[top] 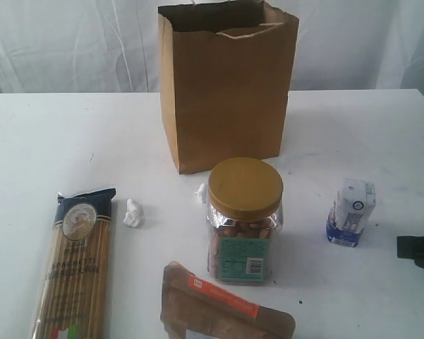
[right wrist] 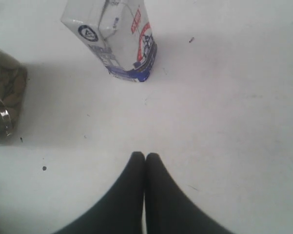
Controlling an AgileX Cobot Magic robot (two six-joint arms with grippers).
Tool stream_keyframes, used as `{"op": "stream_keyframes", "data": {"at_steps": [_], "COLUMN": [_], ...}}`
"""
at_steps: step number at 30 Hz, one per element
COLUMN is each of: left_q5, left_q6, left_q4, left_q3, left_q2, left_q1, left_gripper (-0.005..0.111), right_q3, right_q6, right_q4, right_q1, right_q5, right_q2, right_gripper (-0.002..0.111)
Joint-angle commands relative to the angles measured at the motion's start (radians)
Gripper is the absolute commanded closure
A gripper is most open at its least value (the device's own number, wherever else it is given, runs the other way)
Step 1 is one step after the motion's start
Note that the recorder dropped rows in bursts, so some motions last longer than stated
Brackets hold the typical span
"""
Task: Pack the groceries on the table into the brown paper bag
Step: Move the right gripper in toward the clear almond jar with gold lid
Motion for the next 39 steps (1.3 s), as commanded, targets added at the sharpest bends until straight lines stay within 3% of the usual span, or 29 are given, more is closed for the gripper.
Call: {"op": "stream_keyframes", "data": {"at_steps": [1, 8, 12, 16, 23, 27, 39], "left_q5": [0.056, 0.305, 0.469, 0.687, 1.052, 1.210, 1.126], "left_q6": [-0.135, -0.226, -0.226, -0.226, -0.169, -0.166, -0.042], "left_q4": [0.012, 0.012, 0.012, 0.012, 0.012, 0.012, 0.012], "left_q3": [0.013, 0.170, 0.309, 0.482, 0.810, 1.042, 1.538], "left_q2": [-0.018, -0.095, -0.191, -0.323, -0.582, -0.712, -0.964], "left_q1": [0.006, 0.006, 0.006, 0.006, 0.006, 0.006, 0.006], "left_gripper": [0.107, 0.107, 0.107, 0.107, 0.107, 0.107, 0.107], "right_q3": [0.001, -0.033, -0.066, -0.100, -0.105, -0.105, -0.105], "right_q6": [-0.005, -0.221, -0.221, -0.316, -0.619, -0.636, -0.718], "right_q4": [0.000, 0.005, 0.048, 0.092, 0.338, 0.354, 0.361], "right_q1": [-0.005, -0.005, -0.001, -0.001, -0.001, -0.001, -0.001], "right_q5": [0.006, 0.205, 0.242, 0.303, 0.363, 0.303, 0.288], "right_q2": [-0.005, -0.007, -0.007, -0.007, -0.007, -0.007, -0.007], "right_gripper": [0.108, 0.108, 0.108, 0.108, 0.108, 0.108, 0.108]}}
